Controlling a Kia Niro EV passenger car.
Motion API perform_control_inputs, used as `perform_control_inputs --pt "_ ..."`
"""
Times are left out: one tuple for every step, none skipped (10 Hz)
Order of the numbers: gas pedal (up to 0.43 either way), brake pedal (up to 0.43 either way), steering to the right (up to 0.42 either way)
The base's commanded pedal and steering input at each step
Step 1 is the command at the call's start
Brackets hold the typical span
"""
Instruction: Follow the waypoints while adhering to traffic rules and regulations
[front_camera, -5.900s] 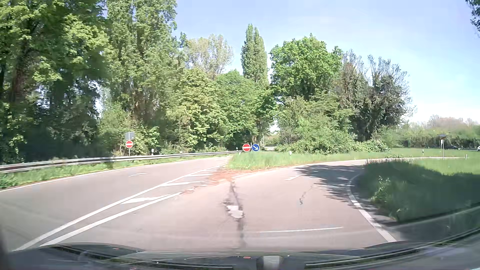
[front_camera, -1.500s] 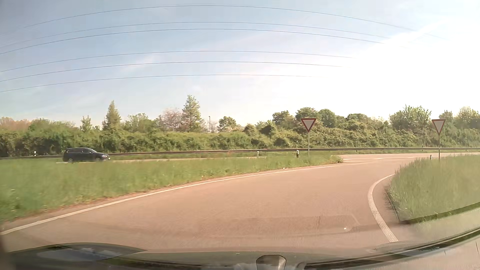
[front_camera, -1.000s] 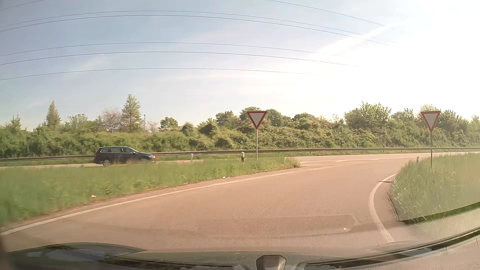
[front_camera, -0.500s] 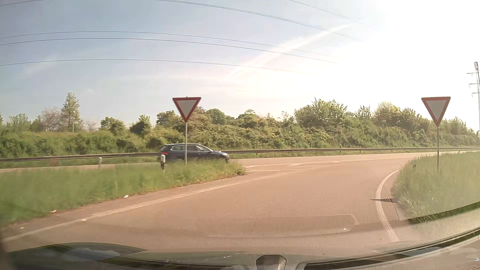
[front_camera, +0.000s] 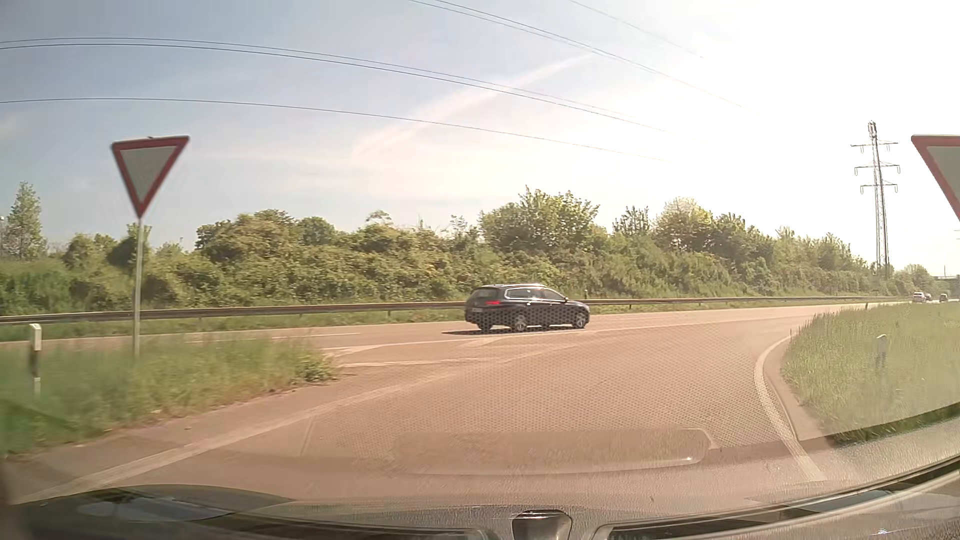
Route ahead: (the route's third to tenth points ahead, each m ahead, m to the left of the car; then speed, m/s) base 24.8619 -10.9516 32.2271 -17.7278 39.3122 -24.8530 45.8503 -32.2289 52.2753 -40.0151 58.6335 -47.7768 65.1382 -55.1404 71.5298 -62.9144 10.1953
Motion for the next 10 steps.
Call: perform_control_inputs --pt "0.087 0.0 0.17" --pt "0.087 0.0 0.17" --pt "0.087 0.0 0.169" --pt "0.098 0.0 0.166" --pt "0.11 0.0 0.164" --pt "0.11 0.0 0.162" --pt "0.13 0.0 0.159" --pt "0.138 0.0 0.156" --pt "0.138 0.0 0.154" --pt "0.15 0.0 0.15"
